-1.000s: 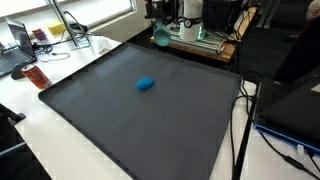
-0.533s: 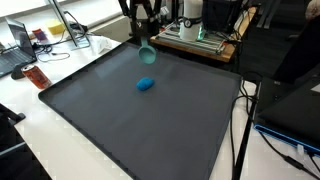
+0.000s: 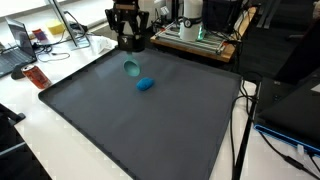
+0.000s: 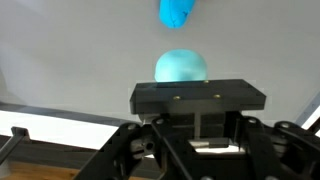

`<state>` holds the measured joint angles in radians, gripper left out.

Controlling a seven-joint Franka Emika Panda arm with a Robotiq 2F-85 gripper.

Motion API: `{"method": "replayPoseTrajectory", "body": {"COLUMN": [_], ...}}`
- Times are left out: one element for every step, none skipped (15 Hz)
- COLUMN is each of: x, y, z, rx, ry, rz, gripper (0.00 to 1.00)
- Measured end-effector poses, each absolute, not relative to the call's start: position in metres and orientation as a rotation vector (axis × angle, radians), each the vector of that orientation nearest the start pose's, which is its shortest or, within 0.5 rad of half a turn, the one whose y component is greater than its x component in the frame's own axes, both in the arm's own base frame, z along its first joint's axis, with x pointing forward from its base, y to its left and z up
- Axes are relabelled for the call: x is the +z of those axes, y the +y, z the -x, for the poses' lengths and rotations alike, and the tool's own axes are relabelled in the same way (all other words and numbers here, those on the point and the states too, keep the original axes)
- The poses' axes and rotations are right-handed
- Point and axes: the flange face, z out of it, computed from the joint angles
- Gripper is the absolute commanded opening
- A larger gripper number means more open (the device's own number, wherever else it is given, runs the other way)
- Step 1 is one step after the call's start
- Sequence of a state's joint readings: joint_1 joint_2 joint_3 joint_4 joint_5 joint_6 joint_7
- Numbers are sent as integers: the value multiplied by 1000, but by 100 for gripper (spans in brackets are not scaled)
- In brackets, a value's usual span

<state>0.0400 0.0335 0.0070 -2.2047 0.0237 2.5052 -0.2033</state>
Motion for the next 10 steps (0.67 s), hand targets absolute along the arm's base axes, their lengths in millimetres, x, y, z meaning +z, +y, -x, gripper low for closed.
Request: {"method": "replayPoseTrajectory", "body": {"x": [388,382,376,371,366,362,360,357,356,355], "y": [25,24,24,23,22,21,18,15,12,9], "z": [-560,-562,-564,-565,-567,-569,-572,-575,-577,-580], "rx": [-416,-405,-393,-382,-374,-370,-372,-374,-378,-380], "ry": [-358,-351,-342,-326,-308,-284,-257,-228,-200,-172], "rz": [3117,3137,3160,3180,3201,3224,3246,3267,3288,3307], "gripper": [28,28,28,28,28,28,28,28,28,28]}}
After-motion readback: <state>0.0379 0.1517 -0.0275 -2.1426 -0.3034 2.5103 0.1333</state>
